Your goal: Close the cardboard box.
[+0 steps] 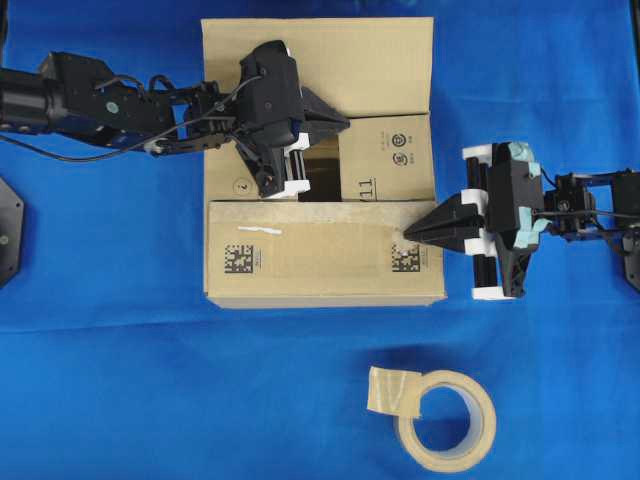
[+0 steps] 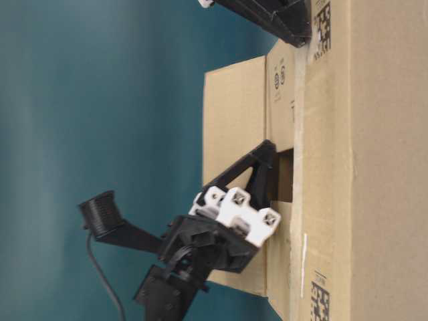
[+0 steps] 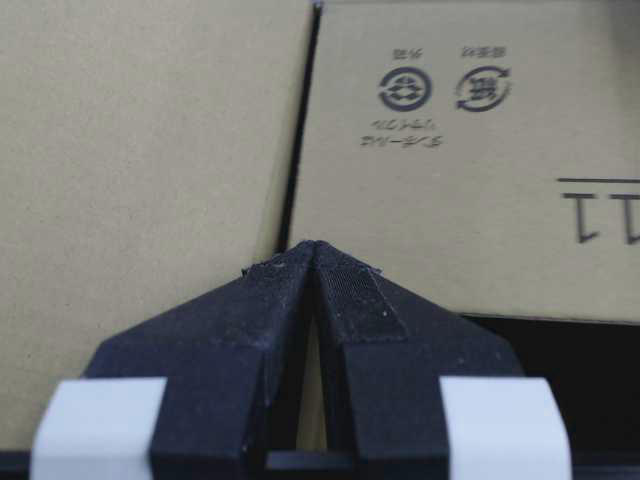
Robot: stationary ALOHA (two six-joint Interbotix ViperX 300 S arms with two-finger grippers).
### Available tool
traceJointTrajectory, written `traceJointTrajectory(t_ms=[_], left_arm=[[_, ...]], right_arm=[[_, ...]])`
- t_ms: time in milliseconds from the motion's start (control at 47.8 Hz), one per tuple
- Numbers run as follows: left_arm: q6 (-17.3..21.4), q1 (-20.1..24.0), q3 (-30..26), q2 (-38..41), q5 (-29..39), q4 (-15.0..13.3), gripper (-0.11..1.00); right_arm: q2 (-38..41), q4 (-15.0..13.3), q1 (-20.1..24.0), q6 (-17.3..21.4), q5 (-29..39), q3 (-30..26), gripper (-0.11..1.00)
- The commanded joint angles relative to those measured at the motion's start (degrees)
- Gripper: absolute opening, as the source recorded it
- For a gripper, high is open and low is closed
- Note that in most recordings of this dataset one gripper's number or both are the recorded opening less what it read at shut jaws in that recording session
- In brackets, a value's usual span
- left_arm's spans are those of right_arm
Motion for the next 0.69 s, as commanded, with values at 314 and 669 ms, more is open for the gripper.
traceJointTrajectory(t_ms=[314,669], left_arm=[[1.32,0.0,-5.36,-12.3,12.48,-0.09,0.0],[6.15,6.68,-13.36,-14.24,23.99,0.0,0.0]], right_arm=[[-0.09,0.18,0.09,-0.09,-0.26,-1.14,0.0],[-0.09,0.09,0.09,-0.18,-0.26,-1.14,0.0]])
